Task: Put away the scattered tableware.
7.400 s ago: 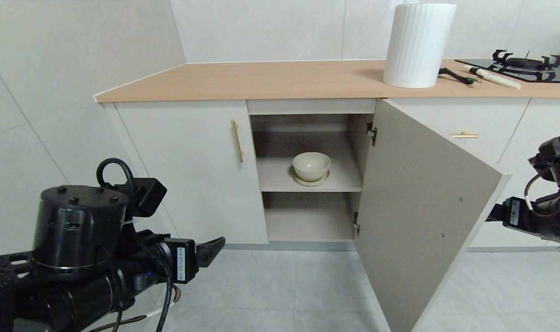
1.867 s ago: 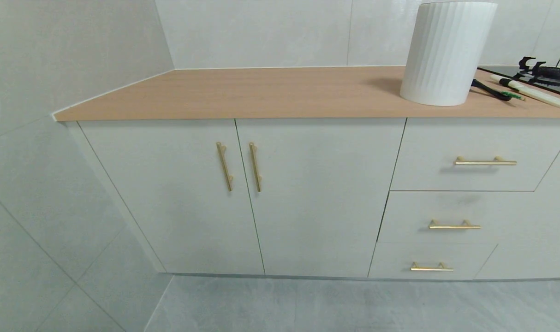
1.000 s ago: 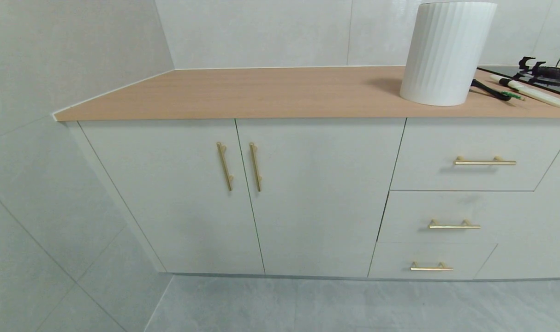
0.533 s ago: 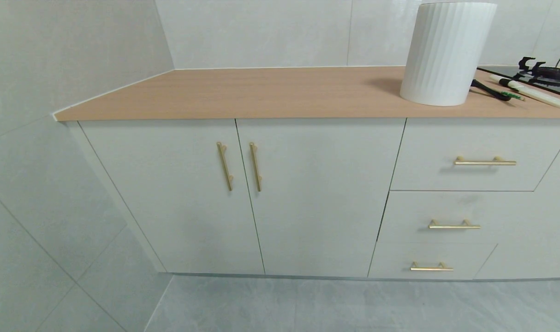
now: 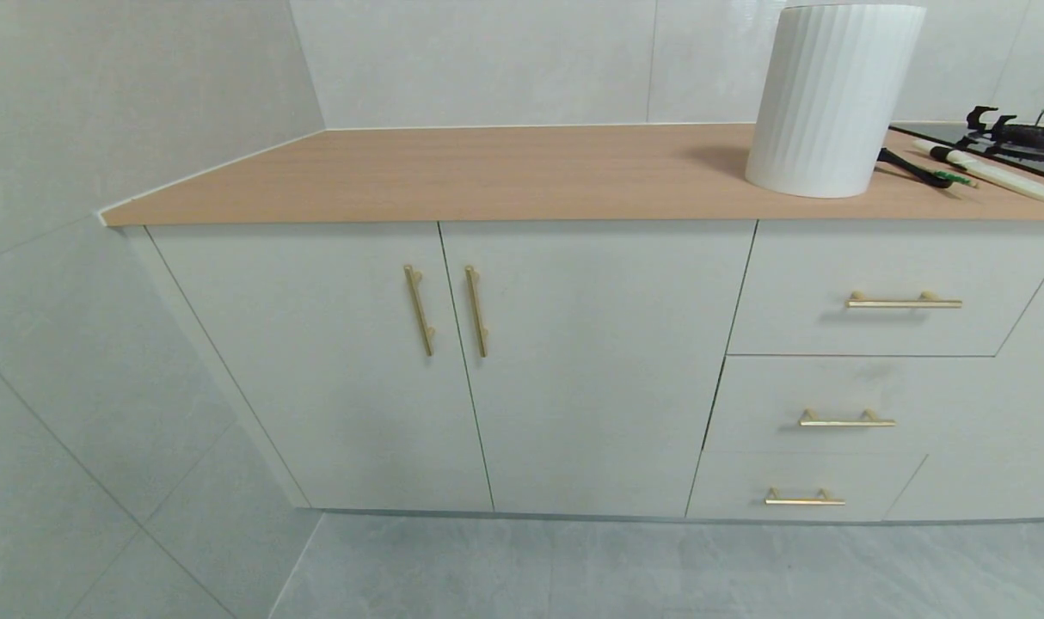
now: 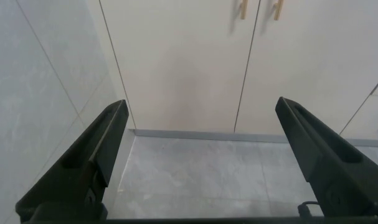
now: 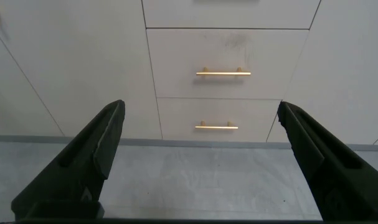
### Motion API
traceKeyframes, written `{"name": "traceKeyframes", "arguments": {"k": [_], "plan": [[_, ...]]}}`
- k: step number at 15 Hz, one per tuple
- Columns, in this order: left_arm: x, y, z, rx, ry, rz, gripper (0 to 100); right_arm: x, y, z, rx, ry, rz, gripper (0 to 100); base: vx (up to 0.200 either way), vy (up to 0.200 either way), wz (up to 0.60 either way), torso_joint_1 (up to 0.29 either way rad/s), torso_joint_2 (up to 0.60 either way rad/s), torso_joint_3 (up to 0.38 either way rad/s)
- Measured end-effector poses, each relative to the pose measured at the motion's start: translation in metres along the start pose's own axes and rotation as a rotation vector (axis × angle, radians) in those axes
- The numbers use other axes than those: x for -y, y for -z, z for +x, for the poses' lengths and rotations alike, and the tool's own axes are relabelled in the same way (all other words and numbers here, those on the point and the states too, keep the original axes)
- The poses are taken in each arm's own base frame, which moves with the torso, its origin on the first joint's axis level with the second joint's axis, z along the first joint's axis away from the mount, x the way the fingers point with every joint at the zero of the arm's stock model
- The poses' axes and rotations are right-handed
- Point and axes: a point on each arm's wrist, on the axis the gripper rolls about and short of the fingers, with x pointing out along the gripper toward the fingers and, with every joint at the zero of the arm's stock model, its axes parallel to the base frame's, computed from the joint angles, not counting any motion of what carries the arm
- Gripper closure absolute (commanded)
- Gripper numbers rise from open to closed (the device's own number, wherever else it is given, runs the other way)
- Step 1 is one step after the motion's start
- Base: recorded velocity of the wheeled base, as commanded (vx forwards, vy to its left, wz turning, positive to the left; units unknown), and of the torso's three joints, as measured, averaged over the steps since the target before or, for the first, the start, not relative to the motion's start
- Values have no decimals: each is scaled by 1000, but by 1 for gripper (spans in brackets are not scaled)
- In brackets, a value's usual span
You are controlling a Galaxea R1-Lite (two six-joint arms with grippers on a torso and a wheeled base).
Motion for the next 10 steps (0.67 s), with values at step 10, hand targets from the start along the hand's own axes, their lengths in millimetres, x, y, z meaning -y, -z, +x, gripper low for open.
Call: {"name": "traceKeyframes", "arguments": {"k": [10], "plan": [[0, 0, 0, 1, 0, -1, 0, 0, 0, 0, -2, 0, 0, 0, 160, 0, 0, 2, 1, 3]]}}
